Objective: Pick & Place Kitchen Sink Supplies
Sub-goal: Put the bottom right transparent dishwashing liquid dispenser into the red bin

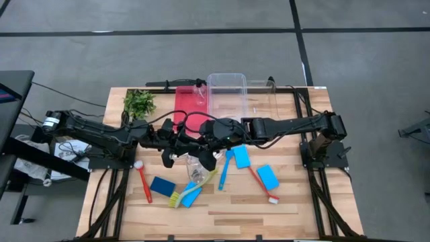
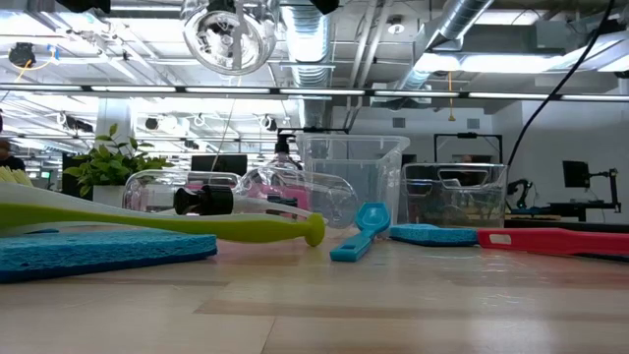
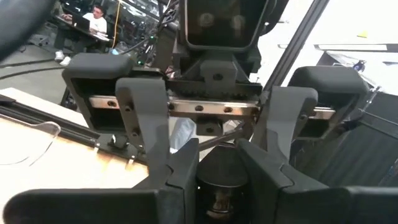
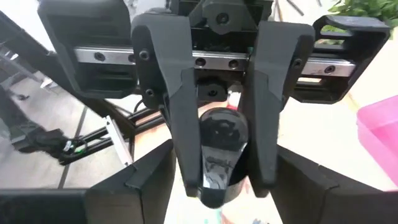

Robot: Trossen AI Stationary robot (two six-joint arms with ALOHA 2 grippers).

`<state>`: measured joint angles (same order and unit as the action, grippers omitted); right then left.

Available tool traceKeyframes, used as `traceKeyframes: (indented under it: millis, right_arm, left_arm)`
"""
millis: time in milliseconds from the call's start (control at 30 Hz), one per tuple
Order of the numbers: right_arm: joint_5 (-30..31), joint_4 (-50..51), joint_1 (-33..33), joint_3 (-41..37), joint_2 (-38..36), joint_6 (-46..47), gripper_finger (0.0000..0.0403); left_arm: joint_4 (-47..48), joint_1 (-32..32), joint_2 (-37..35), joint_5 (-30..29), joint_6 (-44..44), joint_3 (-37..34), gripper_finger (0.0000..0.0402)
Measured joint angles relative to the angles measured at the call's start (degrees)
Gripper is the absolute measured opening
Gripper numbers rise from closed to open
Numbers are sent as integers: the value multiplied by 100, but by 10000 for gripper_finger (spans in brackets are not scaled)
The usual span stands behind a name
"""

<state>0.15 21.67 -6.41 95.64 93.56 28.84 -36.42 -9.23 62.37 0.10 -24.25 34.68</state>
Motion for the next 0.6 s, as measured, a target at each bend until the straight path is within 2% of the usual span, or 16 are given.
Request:
traceKeyframes:
  millis: [400, 600]
  right_arm:
    - [-65, 623, 21, 4, -9, -330, 240]
    - [-487, 707, 47, 2, -115, -400, 240]
  left_arm:
    - [-42, 2, -4, -11, 6, 0, 96]
    - [-104, 4, -13, 2, 0, 2, 96]
